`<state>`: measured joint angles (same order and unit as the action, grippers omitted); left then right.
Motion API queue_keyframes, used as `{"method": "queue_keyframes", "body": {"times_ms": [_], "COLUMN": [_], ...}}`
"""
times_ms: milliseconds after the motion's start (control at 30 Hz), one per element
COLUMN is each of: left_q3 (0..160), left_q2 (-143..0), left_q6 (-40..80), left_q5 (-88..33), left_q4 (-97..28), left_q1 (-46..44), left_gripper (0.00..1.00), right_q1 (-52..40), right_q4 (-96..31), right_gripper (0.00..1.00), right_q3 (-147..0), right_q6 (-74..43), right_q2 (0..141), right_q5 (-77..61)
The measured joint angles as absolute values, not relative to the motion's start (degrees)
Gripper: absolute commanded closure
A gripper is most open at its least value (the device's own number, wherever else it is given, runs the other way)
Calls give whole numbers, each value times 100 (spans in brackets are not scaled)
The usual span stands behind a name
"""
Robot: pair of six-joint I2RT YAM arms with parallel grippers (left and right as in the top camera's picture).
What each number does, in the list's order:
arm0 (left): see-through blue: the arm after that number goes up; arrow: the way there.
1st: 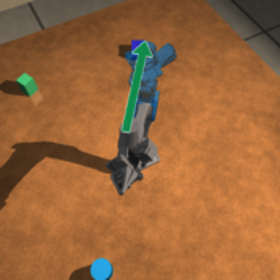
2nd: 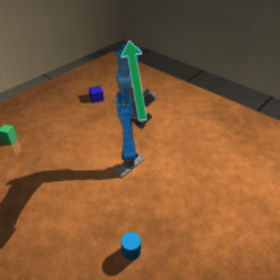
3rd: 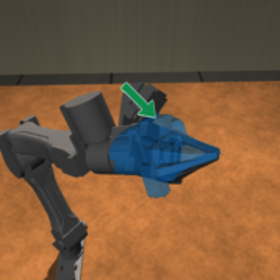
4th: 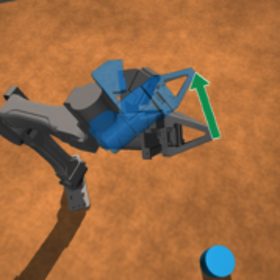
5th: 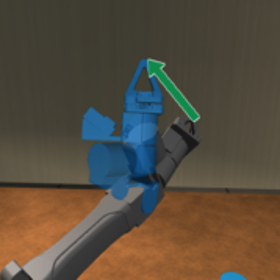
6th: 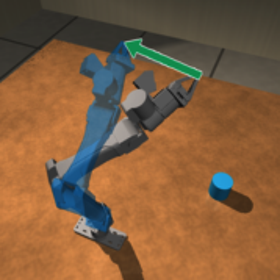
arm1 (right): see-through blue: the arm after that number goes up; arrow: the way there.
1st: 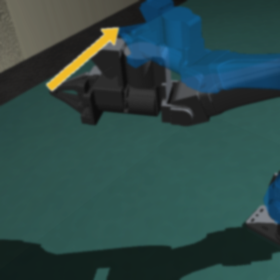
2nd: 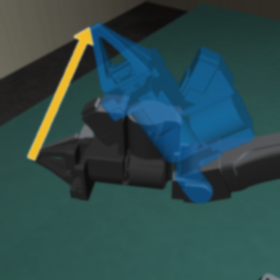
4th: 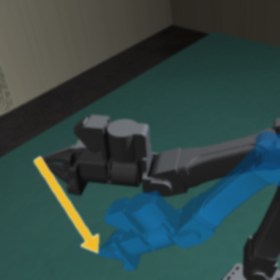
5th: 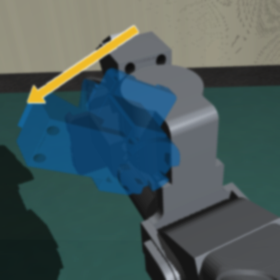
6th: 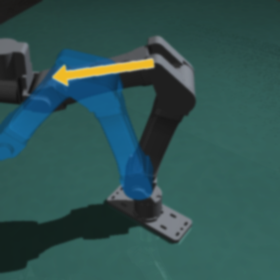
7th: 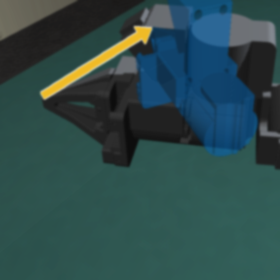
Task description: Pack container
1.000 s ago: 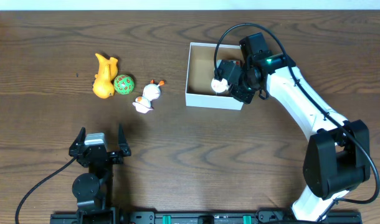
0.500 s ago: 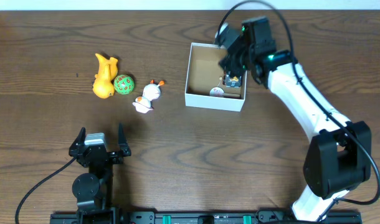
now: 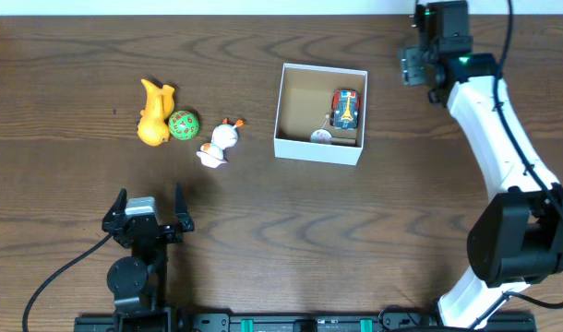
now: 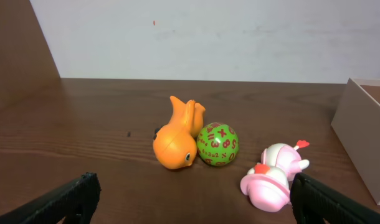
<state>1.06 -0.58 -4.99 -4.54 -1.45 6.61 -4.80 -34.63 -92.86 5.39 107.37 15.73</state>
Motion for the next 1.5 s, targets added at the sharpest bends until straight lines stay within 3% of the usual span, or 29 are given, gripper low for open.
{"method": "queue_keyframes", "body": {"times_ms": [67, 400, 1500], "left_q3": [106, 106, 106], "left_q2": [-58, -60, -58], "left_q6": [-499, -499, -499], "left_q5": [-454, -454, -454], "left_q4": [-143, -145, -145], "left_q1": [661, 661, 661], "left_gripper": [2, 2, 2], "right_q1": [-305, 346, 353], "right_q4": [-3474, -3684, -3686], "right_gripper": [1, 1, 1], "right_q3": [-9286, -9286, -9286], "right_q6": [482, 449, 438], "right_q2": [10735, 10737, 10737], "right_q5": [1623, 1717, 1721]}}
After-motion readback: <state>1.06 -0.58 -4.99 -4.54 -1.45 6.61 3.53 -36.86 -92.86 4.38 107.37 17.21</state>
